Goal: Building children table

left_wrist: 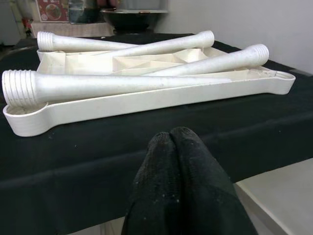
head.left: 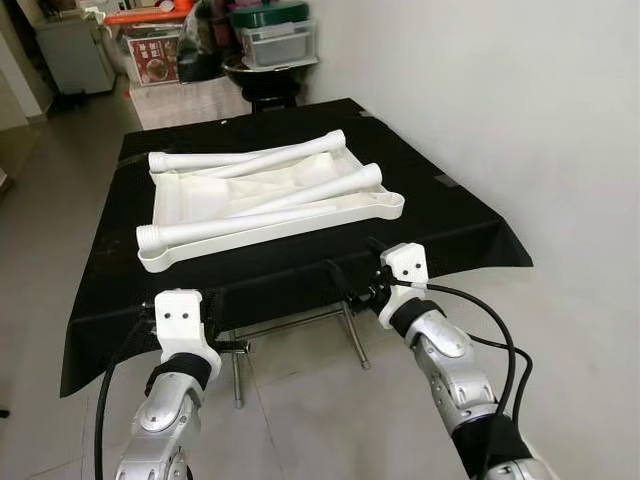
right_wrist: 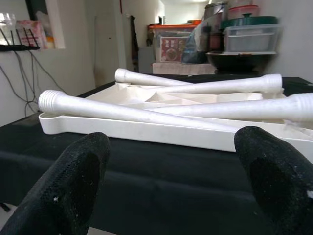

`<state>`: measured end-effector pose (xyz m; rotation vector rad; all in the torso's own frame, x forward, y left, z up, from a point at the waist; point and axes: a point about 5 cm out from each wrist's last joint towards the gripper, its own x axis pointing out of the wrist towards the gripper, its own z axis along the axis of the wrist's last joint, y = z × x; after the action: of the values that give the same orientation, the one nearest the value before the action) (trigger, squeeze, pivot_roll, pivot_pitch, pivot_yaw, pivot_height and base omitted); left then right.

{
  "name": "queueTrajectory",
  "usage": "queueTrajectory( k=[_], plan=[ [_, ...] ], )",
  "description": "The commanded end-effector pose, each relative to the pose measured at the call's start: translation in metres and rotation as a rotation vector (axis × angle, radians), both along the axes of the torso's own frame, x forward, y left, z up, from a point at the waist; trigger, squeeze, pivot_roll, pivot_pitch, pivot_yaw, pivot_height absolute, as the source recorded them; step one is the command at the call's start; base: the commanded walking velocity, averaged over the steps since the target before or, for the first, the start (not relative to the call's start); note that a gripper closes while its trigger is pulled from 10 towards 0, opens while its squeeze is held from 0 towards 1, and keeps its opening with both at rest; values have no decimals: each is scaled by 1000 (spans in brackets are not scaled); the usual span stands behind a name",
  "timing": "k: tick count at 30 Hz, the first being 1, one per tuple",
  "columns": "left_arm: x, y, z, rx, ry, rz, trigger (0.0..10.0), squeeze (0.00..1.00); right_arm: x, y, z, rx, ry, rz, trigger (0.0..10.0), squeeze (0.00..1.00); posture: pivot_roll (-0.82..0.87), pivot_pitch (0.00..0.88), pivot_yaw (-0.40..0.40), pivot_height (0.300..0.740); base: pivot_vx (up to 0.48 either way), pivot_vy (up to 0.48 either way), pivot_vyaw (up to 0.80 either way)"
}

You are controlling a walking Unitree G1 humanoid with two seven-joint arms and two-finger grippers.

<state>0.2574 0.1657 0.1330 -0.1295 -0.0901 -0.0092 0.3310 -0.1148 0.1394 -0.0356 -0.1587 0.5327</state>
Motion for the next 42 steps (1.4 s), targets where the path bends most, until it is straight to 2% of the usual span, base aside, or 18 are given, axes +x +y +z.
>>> queueTrajectory(
  k=[1,10,11,13,14,19,21,24,26,27,28,29,30,35,38,42],
  plan=[
    [-2,1,2,-13,-17,4,0,0,0,5,6,4,-20,20,10000,1000,-76,0,29,740,0,0,0],
    [-4,1,2,-5,-8,16,0,0,-1,6,7,1,-25,16,10000,1000,-77,0,30,740,0,0,0],
    [-3,2,1,13,9,29,10000,0,1,5,8,-13,-25,-5,10000,1000,-76,0,29,740,0,0,0],
    [-2,2,1,18,10,30,10000,0,2,5,8,-18,-22,-12,10000,1000,-76,0,29,740,0,0,0],
    [-2,3,2,22,13,33,10000,0,3,5,8,-24,-16,-17,10000,0,-76,0,30,740,0,0,0],
    [-1,1,6,54,-5,12,10000,0,4,6,13,-58,-41,-16,10000,0,-77,0,32,740,117,0,0],
    [0,-2,10,55,-25,-8,10000,0,5,6,21,-86,-98,-16,10000,0,-77,0,34,740,429,0,800],
    [1,-3,15,43,-37,-12,10000,0,9,5,26,-54,-96,-30,10000,0,-77,0,36,740,426,0,0],
    [2,-6,17,49,-45,-28,10000,0,13,1,32,-135,-121,-46,10000,0,-75,0,40,740,426,0,216],
    [2,-7,19,50,-48,-36,10000,0,13,0,37,-145,-158,-31,10000,0,-75,0,40,740,424,0,800],
    [2,-7,19,50,-48,-36,10000,0,13,0,37,-145,-158,-31,10000,0,-75,0,40,740,424,0,800],
    [3,-9,21,47,-50,-44,10000,0,13,0,47,-93,-193,-7,10000,0,-78,0,41,740,412,0,800],
    [4,-10,21,50,-51,-49,10000,0,14,0,48,-83,-188,-10,10000,0,-78,0,40,740,405,0,0],
    [5,-13,22,52,-53,-59,10000,0,18,2,57,-127,-201,2,10000,0,-77,0,40,740,395,0,0],
    [5,-15,23,52,-54,-68,10000,0,17,7,66,-157,-232,69,10000,0,-75,0,38,740,379,0,0],
    [4,-16,22,53,-48,-73,10000,0,13,17,71,-277,-269,191,10000,0,-75,0,38,740,371,0,0]
  ],
)
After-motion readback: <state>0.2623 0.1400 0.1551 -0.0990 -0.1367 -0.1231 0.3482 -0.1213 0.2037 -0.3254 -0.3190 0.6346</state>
